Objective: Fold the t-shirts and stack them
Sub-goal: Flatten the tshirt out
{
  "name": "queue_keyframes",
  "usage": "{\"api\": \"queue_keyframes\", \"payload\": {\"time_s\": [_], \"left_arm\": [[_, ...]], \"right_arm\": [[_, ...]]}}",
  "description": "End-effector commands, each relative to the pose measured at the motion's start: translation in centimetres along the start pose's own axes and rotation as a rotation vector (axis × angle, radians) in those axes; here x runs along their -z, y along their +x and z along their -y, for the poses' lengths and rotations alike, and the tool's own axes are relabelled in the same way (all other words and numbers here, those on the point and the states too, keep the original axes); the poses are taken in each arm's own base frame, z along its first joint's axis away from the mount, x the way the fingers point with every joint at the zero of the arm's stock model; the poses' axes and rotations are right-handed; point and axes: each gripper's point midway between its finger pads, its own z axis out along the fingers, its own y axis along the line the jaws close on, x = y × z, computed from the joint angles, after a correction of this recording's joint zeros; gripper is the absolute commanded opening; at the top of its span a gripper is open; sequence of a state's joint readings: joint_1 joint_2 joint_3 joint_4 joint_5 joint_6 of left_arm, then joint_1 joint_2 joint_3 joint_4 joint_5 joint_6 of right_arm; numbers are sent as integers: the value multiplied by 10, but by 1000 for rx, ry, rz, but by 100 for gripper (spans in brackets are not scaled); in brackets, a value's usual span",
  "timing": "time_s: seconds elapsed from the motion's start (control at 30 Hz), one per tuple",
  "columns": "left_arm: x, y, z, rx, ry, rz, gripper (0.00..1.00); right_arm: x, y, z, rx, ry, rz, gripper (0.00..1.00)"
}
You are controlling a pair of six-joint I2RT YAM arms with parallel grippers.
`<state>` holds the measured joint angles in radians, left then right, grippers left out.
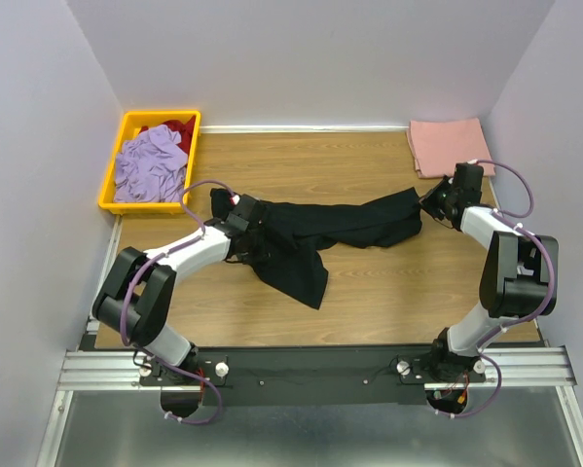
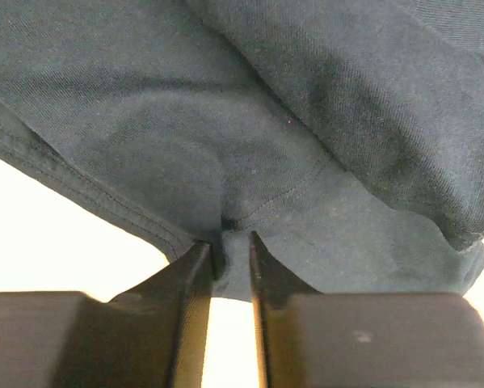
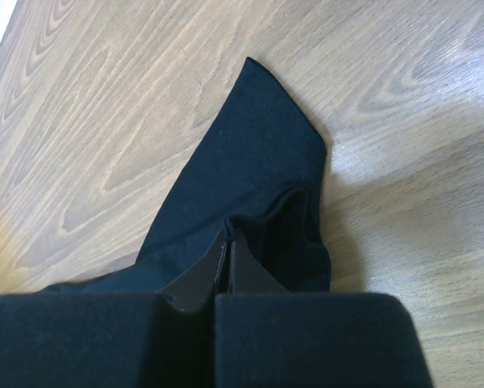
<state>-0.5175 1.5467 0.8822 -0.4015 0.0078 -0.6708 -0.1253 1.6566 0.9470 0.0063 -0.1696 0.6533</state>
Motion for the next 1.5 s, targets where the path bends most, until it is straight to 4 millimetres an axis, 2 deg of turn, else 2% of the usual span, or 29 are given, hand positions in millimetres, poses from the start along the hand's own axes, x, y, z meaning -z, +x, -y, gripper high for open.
{"api": "queue_keyframes", "payload": {"time_s": [0.0, 0.1, 0.17, 0.2, 0.27, 0.3, 0.37, 0.4, 0.43, 0.47, 0.5, 0.53, 0.57, 0.63, 0.67, 0.7, 0.73, 0.77, 0.9, 0.93, 0.97, 1.0, 1.03, 1.13, 1.17, 1.27, 1.3, 1.37, 1.47], "left_arm": [[2, -4, 7, 5, 20, 17, 17], [17, -31, 10, -3, 6, 97, 1], [31, -51, 13, -5, 11, 149, 0], [48, -82, 12, 11, 23, 225, 0], [70, -117, 8, 35, 37, 304, 0], [95, -154, 6, 46, 55, 392, 0], [121, -189, 1, 52, 59, 474, 0], [149, -224, -1, 67, 64, 562, 0], [161, -238, -2, 66, 65, 595, 0], [174, -251, -2, 55, 68, 626, 0], [201, -276, 7, 49, 104, 689, 0], [216, -289, 1, 57, 96, 725, 0], [253, -308, 15, 41, 161, 798, 0], [287, -329, 15, 40, 185, 884, 0], [307, -336, 17, 37, 205, 931, 0], [344, -343, 25, 24, 247, 1010, 0], [363, -346, 27, 22, 265, 1052, 0], [404, -349, 29, 11, 303, 1141, 0], [488, -337, 39, -43, 369, 1324, 0], [518, -323, 43, -75, 383, 1394, 0], [533, -315, 45, -90, 388, 1430, 0], [558, -295, 47, -112, 398, 1483, 0], [572, -284, 48, -132, 396, 1518, 0], [616, -240, 47, -166, 396, 1630, 0], [627, -229, 46, -186, 382, 1662, 0], [663, -188, 40, -211, 342, 1759, 0], [673, -179, 37, -212, 324, 1788, 0], [705, -148, 34, -228, 297, 1876, 0], [722, -132, 32, -239, 285, 1922, 0]], "right_arm": [[-1, 3, 2, 16, 3, -3, 1], [0, 0, -1, 7, -3, 4, 1], [2, -6, -8, 2, -22, 12, 1], [6, -16, -19, 4, -49, 31, 1], [11, -31, -31, 5, -70, 66, 1], [20, -48, -45, 12, -89, 97, 1], [28, -68, -59, 23, -104, 140, 1], [33, -80, -62, 34, -93, 164, 1], [39, -91, -70, 45, -100, 187, 1], [53, -118, -90, 62, -130, 252, 1], [61, -127, -97, 71, -136, 269, 1], [81, -155, -119, 88, -176, 337, 1], [91, -165, -126, 96, -182, 355, 1], [115, -188, -146, 124, -213, 417, 1], [139, -206, -163, 139, -243, 470, 1], [159, -217, -174, 160, -263, 512, 1], [174, -224, -182, 175, -278, 542, 1], [208, -237, -198, 190, -312, 606, 1], [278, -252, -215, 240, -344, 743, 1], [315, -253, -221, 261, -365, 807, 1], [332, -253, -223, 273, -370, 840, 1], [350, -252, -223, 283, -370, 872, 1], [382, -248, -224, 304, -381, 927, 1], [424, -241, -214, 330, -350, 1014, 1], [454, -232, -212, 335, -364, 1065, 1], [489, -222, -203, 361, -343, 1138, 1], [509, -215, -200, 367, -349, 1174, 1], [527, -208, -194, 381, -333, 1211, 1], [533, -205, -191, 393, -320, 1223, 1]]}}
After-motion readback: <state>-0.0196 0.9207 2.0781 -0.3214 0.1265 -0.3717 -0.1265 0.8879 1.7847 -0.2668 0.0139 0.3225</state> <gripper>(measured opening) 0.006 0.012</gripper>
